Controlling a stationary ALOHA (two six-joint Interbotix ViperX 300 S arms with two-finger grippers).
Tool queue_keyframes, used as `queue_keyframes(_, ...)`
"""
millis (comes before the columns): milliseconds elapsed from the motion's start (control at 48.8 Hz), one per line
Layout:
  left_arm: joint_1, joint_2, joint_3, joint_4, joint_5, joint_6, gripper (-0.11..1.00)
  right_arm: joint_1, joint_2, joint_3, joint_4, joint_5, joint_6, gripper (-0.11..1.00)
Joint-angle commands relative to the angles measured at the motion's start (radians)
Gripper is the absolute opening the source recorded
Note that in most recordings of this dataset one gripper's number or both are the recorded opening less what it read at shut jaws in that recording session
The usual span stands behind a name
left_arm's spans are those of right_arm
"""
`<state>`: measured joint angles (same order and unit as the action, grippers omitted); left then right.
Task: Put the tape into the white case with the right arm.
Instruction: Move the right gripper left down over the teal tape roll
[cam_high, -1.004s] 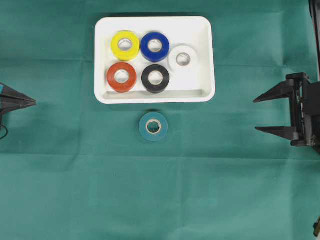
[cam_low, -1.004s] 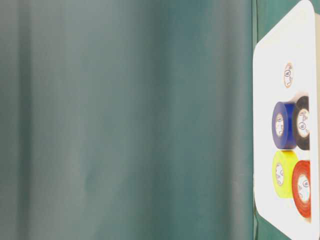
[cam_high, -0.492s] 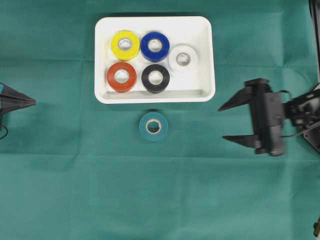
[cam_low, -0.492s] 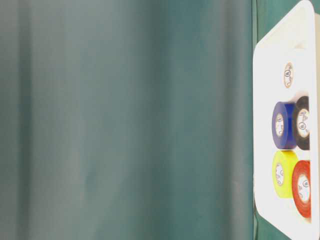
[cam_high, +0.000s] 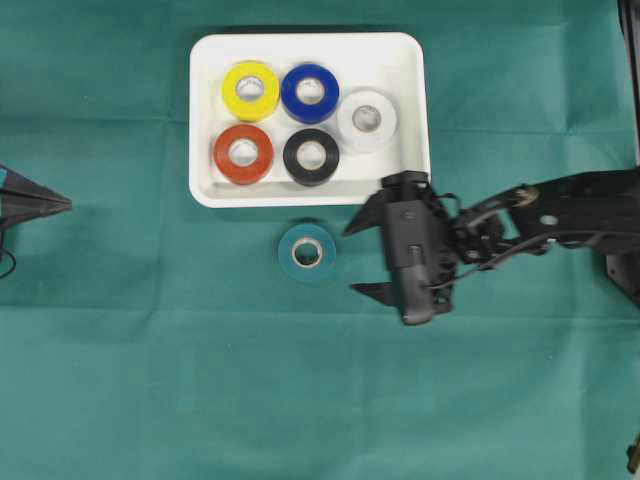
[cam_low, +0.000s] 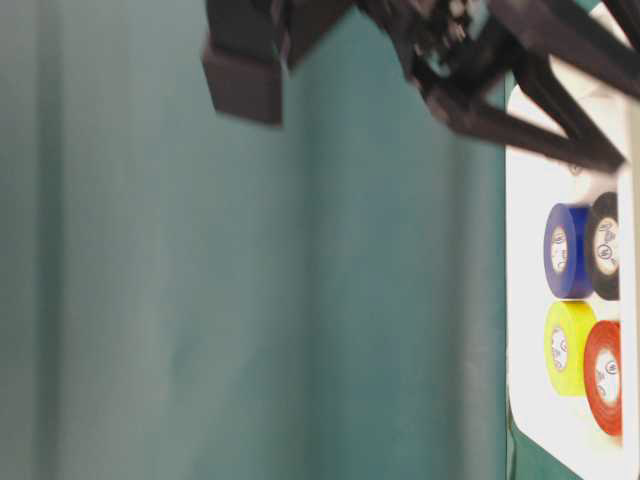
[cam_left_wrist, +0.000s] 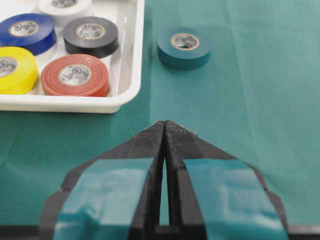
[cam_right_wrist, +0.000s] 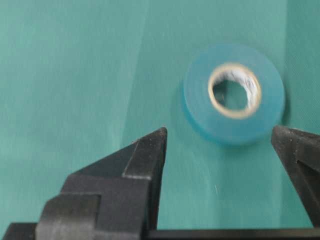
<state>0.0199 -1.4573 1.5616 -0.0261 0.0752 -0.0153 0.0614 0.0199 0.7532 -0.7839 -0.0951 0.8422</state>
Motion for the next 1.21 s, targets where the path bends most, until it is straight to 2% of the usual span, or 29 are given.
queue_keyframes(0, 0.003, 0.008, -0.011, 0.002, -0.009, 0.0, 0.0, 0.003, 0.035, -0.067, -0.002, -0.025, 0.0, 0.51)
queue_keyframes(205, 0.003, 0.008, -0.011, 0.002, -0.009, 0.0, 0.0, 0.003, 0.124, -0.16, -0.002, -0.031, 0.002, 0.51)
queue_keyframes(410, 0.003, 0.008, -0.011, 0.002, -0.009, 0.0, 0.0, 0.015, 0.163, -0.206, -0.002, -0.029, 0.003, 0.51)
queue_keyframes(594, 0.003, 0.008, -0.011, 0.002, -0.009, 0.0, 0.0, 0.017, 0.169, -0.202, 0.0, -0.021, 0.005, 0.51)
queue_keyframes(819, 0.003, 0.008, -0.012, 0.002, -0.009, 0.0, 0.0, 0.018, 0.172, -0.189, -0.002, 0.043, 0.008, 0.51)
queue_keyframes(1188, 0.003, 0.008, -0.011, 0.002, -0.009, 0.0, 0.0, 0.02, 0.244, -0.187, 0.002, 0.043, 0.014, 0.51)
